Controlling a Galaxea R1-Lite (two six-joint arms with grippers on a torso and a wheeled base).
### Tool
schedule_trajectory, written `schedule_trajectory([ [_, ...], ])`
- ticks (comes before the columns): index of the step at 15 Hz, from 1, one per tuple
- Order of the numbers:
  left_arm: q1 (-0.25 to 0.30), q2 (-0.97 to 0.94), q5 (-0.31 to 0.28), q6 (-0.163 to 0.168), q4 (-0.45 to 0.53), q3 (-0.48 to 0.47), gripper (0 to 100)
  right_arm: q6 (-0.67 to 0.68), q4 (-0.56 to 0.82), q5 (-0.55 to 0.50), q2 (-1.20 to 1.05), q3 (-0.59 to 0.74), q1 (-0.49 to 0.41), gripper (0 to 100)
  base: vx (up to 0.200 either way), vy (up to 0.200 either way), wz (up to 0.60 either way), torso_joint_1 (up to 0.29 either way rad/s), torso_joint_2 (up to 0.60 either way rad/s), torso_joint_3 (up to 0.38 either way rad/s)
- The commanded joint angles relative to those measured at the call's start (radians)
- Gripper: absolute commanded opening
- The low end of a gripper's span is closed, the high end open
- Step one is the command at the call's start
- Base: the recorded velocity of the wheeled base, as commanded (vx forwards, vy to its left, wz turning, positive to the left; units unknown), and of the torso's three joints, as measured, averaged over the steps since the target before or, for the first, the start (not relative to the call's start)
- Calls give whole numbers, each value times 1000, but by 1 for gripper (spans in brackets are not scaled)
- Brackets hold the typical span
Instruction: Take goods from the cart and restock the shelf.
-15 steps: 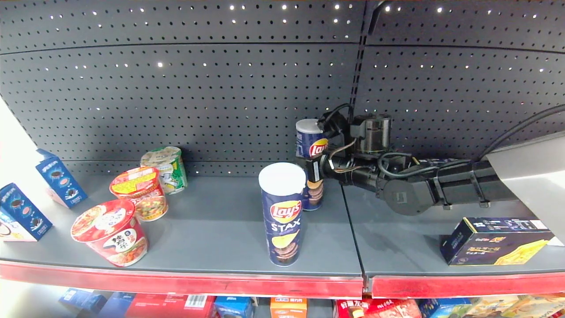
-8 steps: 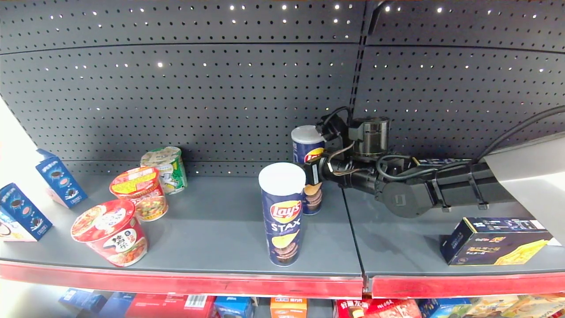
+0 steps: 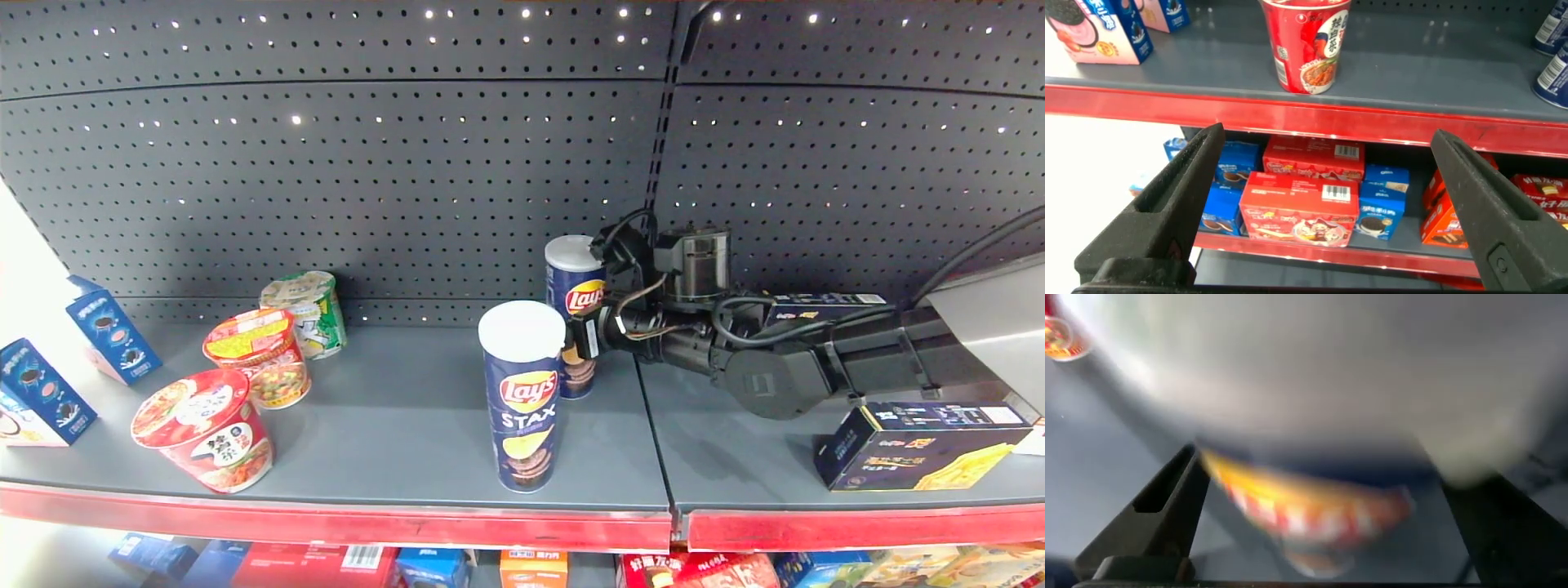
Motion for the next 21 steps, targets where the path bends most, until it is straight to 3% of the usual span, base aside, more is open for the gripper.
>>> schedule_trajectory([
  [1, 0, 1, 0, 0, 0, 0, 100, -1, 1, -17, -66, 73, 1, 100, 0, 0, 0, 0, 0, 0],
  [10, 0, 1, 0, 0, 0, 0, 100, -1, 7, -60, -107, 153, 0, 100, 0, 0, 0, 0, 0, 0],
  [21, 0, 1, 0, 0, 0, 0, 100, 2, 65, -92, 14, -5, 1, 100, 0, 0, 0, 0, 0, 0],
])
